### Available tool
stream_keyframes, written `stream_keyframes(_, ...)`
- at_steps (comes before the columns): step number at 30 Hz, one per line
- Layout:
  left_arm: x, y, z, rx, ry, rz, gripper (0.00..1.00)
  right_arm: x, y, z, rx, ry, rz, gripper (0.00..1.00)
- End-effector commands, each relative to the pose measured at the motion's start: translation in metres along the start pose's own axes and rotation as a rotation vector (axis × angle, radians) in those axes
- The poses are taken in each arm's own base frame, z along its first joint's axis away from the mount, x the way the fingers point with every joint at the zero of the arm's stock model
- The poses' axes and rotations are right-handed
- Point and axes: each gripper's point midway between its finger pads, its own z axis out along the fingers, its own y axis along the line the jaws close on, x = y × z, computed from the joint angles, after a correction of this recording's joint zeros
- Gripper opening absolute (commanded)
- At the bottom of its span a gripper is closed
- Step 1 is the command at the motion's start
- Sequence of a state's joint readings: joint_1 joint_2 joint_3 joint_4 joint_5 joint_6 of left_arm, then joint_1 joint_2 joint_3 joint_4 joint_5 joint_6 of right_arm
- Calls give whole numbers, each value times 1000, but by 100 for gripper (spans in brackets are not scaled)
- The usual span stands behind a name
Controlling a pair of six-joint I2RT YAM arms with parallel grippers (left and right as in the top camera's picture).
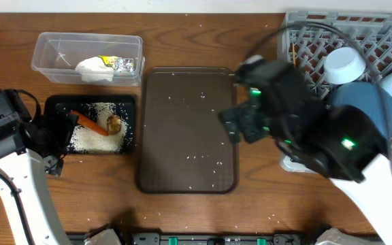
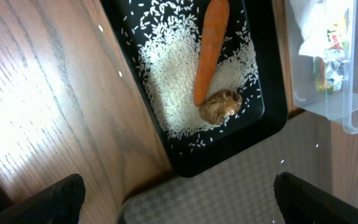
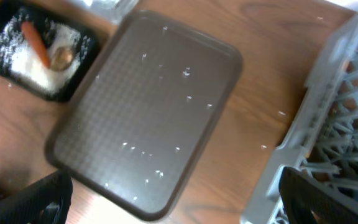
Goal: Sort waste into correct bins and load items into the dishwasher rack
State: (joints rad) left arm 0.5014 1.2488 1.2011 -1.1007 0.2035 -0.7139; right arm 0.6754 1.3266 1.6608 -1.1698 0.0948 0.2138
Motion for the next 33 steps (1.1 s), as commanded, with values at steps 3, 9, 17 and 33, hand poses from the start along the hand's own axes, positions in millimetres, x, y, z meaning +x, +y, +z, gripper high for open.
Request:
stream_keyframes(3, 0, 2, -2, -4, -6, -13, 98, 41, -17, 12, -129, -59, -26, 99)
stream_keyframes(9, 0, 2, -2, -4, -6, -13, 98, 80, -30, 19, -226, -305, 2, 99)
stream_keyframes(17, 0, 2, -2, -5, -7, -13, 98, 119, -55, 16, -182, -544, 15, 99)
stream_keyframes(33, 0, 2, -2, -4, -6, -13, 98, 161, -103, 44, -30, -718, 176, 99)
